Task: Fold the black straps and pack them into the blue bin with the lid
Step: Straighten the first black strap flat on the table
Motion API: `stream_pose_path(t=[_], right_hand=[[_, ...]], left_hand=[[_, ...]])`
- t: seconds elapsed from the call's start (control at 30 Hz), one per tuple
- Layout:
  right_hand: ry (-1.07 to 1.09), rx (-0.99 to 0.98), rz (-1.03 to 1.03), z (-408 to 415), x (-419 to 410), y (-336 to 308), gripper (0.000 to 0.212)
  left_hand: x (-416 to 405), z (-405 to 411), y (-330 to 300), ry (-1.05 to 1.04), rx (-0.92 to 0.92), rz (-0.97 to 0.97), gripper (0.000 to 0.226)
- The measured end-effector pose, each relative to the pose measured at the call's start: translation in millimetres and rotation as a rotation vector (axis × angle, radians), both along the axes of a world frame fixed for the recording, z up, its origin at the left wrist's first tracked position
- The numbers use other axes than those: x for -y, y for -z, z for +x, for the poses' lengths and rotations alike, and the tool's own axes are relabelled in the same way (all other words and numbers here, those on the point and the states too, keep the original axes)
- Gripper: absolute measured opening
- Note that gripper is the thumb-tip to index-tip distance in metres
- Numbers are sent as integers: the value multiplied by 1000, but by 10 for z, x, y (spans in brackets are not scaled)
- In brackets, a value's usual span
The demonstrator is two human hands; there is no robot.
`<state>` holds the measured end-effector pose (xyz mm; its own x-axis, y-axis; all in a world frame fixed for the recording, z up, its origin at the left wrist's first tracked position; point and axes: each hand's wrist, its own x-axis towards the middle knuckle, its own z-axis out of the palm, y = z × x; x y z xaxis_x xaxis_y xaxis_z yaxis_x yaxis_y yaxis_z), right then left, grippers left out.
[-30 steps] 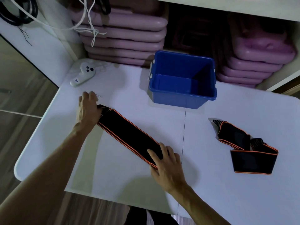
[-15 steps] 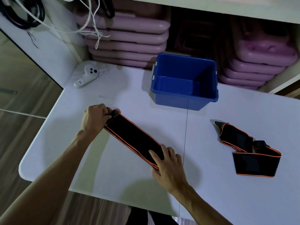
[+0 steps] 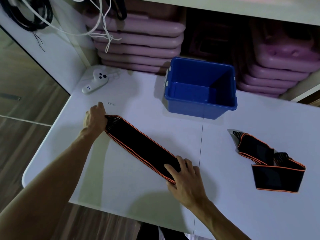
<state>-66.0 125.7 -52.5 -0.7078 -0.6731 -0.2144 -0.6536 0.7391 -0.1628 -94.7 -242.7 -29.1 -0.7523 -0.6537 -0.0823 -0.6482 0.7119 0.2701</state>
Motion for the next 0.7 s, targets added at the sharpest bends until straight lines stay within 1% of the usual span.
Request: stream_pose_path(t=[0.07,0.13,0.23,0.33,0.4,0.5,0.7], right_hand=[[-9,10,-2,-27,-16,-21,48],[-12,24,-12,-51,-45,-31,43],[-25,39,-32,-51,-64,-33,41],[-26,44,-39,-25,-37,4,47],[-18,49,-43,-10,-1,5,51],[-20,54,-38,-5,26,-16,50],[-46,77,-59,-64,3,21,57]], left_hand=[[24,5,37,-12,-25,0,28],[14,15,99,-47,-21,52,32],[-15,16,162,-33,-18,131,31],[5,9,151,-25,-67,102,20],[24,14,152,-28,-88,100,21],[22,13,157,-13,-79,97,23],[136,-61,233,10,-113,27,22]])
